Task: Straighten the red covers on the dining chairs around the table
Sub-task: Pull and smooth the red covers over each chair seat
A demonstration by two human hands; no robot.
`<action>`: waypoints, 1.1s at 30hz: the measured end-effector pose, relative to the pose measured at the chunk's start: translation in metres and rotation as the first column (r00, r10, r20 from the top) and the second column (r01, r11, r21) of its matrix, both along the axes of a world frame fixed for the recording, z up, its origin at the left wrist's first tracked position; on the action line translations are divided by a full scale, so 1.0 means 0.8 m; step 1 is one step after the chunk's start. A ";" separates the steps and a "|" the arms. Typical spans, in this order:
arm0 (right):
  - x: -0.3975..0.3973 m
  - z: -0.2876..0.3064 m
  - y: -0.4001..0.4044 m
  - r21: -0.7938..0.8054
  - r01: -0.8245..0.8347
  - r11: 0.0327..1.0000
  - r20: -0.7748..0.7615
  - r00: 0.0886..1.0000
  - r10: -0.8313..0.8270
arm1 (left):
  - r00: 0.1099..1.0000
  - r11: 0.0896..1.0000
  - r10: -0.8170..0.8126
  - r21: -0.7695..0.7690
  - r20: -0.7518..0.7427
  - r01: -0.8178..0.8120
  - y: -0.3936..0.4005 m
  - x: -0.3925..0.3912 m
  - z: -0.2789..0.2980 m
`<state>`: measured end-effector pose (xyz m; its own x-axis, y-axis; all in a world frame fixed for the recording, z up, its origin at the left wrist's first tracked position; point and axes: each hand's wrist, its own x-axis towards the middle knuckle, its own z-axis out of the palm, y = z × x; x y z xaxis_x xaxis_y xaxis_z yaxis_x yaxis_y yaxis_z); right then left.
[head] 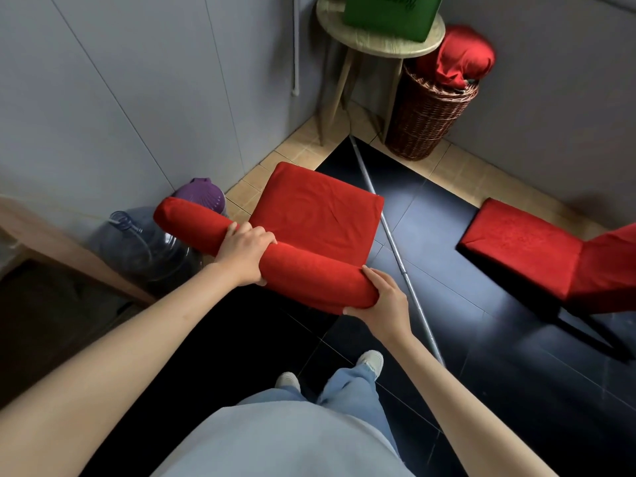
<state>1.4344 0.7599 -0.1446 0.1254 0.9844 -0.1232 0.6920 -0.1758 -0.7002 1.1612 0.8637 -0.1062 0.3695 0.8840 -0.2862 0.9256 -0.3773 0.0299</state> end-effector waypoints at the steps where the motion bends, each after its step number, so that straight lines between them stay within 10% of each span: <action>1: 0.000 0.001 0.001 -0.011 -0.008 1.000 0.003 1.000 0.009 | 1.000 0.999 0.028 -0.031 0.011 -0.028 -0.001 0.002 0.001; 10: 0.064 0.010 0.002 -0.312 -0.155 0.937 0.069 0.980 0.185 | 0.916 0.945 0.199 -0.317 0.347 -0.085 0.028 0.045 0.038; 33: 0.502 0.034 -0.050 -0.339 0.492 0.802 -0.067 0.838 -0.542 | 0.891 0.910 -0.100 -0.321 0.443 0.262 0.078 0.586 0.026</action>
